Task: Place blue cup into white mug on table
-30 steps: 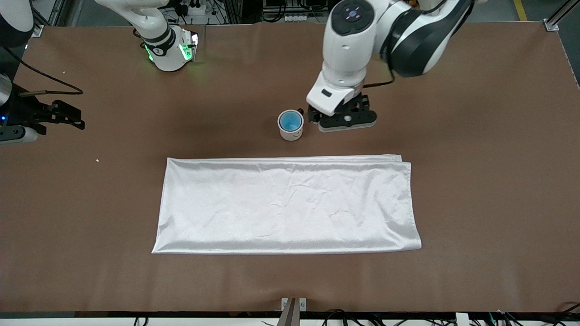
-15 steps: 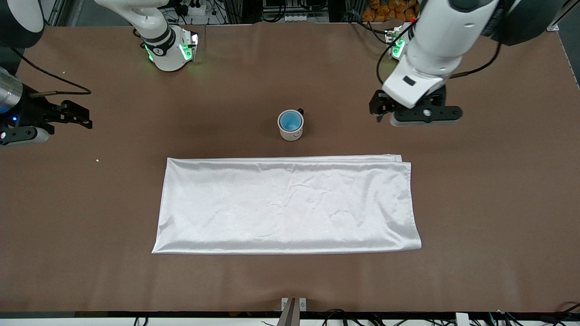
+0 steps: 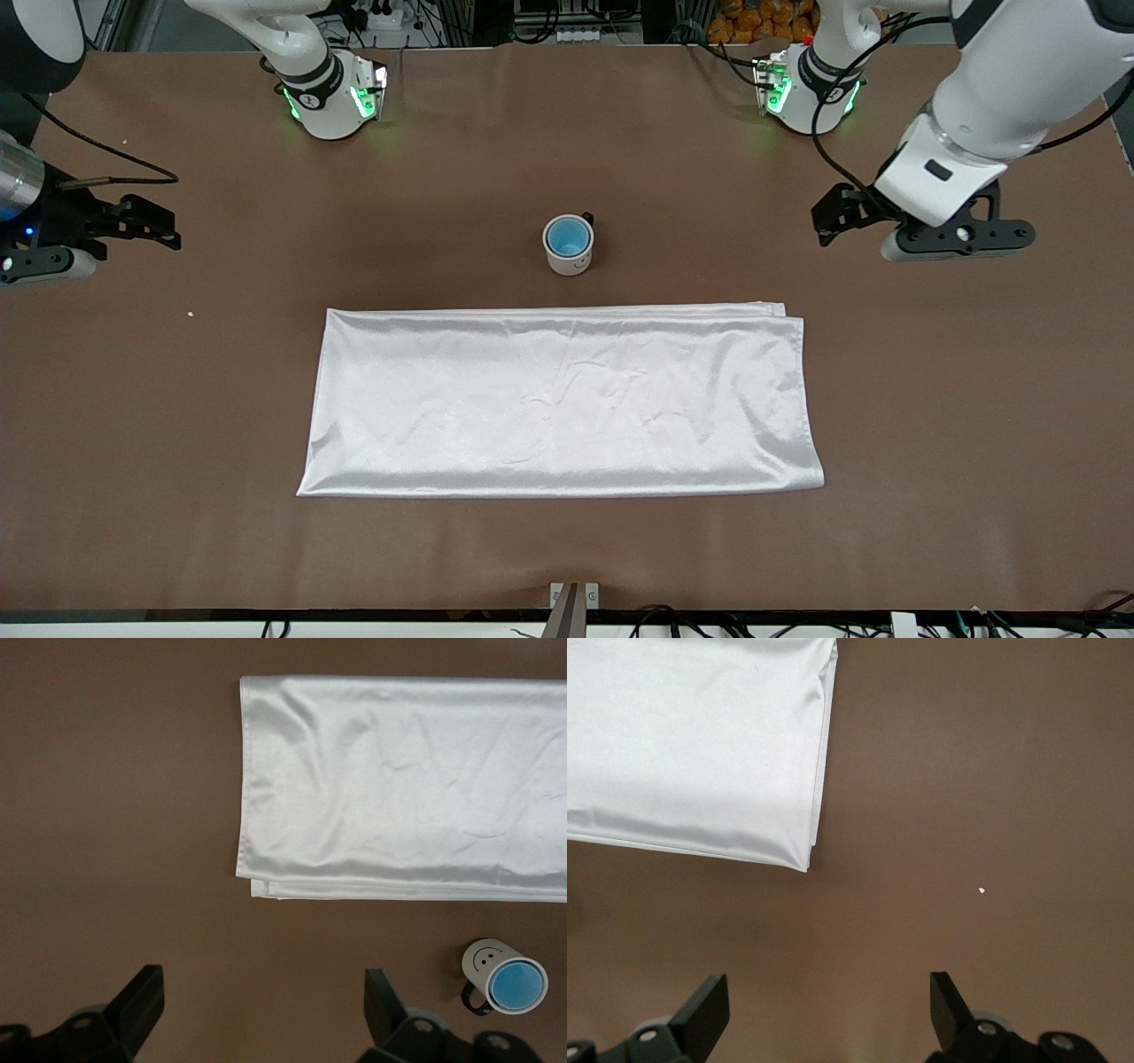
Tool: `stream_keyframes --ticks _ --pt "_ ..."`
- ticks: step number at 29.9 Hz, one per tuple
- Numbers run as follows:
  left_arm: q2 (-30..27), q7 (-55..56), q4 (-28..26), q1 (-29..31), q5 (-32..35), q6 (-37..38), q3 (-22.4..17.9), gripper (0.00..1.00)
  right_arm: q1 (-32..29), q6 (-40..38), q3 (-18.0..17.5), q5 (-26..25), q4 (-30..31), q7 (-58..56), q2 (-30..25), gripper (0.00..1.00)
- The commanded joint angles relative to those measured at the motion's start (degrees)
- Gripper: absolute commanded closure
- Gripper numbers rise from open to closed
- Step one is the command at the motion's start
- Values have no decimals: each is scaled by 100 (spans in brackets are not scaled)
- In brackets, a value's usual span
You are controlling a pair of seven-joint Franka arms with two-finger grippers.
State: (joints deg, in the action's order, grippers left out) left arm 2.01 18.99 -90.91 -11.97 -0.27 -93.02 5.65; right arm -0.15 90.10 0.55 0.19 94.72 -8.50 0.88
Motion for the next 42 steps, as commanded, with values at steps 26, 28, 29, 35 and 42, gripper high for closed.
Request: stream_keyframes --ticks 26,28,29,35,42 --pt "-227 -1328 -252 -15 273 -173 -864 0 42 148 16 438 -103 806 -61 0" --pt "-218 -1328 -243 -24 273 -173 -881 0 42 139 16 438 -103 798 -61 0" --pt "-210 -1328 -243 -16 273 -181 -899 0 42 139 16 438 -103 789 -61 0" --pt "-174 -1328 -234 -15 247 -304 -899 0 33 104 25 438 -112 763 -61 0" --pt "-174 -1328 -234 -15 221 -340 -899 0 33 60 42 429 -112 754 -61 0"
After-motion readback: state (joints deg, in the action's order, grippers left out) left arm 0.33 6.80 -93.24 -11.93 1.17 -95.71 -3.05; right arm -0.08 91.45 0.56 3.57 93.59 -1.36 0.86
